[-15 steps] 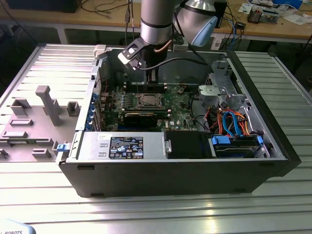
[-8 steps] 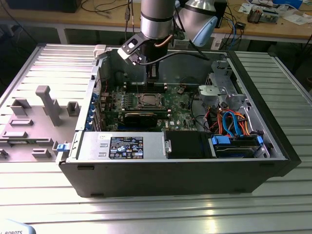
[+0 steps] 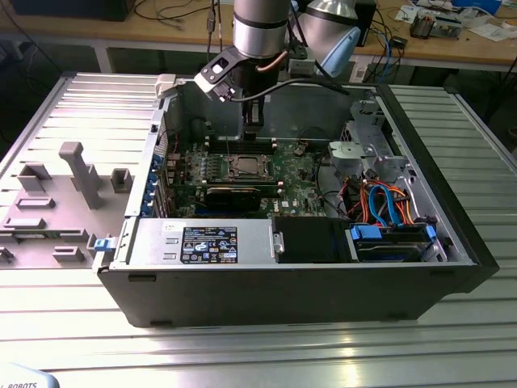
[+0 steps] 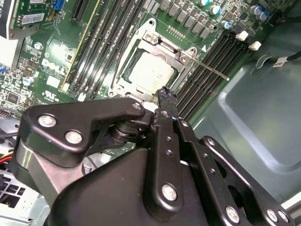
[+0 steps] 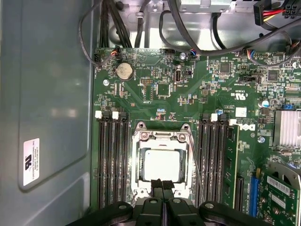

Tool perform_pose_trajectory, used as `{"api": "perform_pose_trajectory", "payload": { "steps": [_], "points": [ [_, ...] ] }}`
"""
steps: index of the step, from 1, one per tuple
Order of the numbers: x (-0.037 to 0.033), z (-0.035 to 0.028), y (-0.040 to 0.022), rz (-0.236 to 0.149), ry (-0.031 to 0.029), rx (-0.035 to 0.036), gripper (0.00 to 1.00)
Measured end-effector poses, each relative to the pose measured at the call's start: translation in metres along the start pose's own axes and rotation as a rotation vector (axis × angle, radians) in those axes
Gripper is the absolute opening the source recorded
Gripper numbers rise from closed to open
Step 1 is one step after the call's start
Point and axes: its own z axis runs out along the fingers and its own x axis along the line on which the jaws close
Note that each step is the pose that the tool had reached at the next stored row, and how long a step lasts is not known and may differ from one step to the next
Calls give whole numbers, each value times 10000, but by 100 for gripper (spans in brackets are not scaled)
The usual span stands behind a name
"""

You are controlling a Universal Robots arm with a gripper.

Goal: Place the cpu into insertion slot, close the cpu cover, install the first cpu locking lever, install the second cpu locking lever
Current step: 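Install the first cpu locking lever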

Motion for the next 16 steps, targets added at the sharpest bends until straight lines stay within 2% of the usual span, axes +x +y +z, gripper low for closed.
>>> {"api": "perform_pose_trajectory", "payload": {
  "steps": [3, 8, 16],
  "points": [
    [1, -35, -1, 0, 0, 0, 11],
    [2, -58, -1, 0, 0, 0, 11],
    [2, -59, -1, 1, 0, 0, 11]
  ]
}}
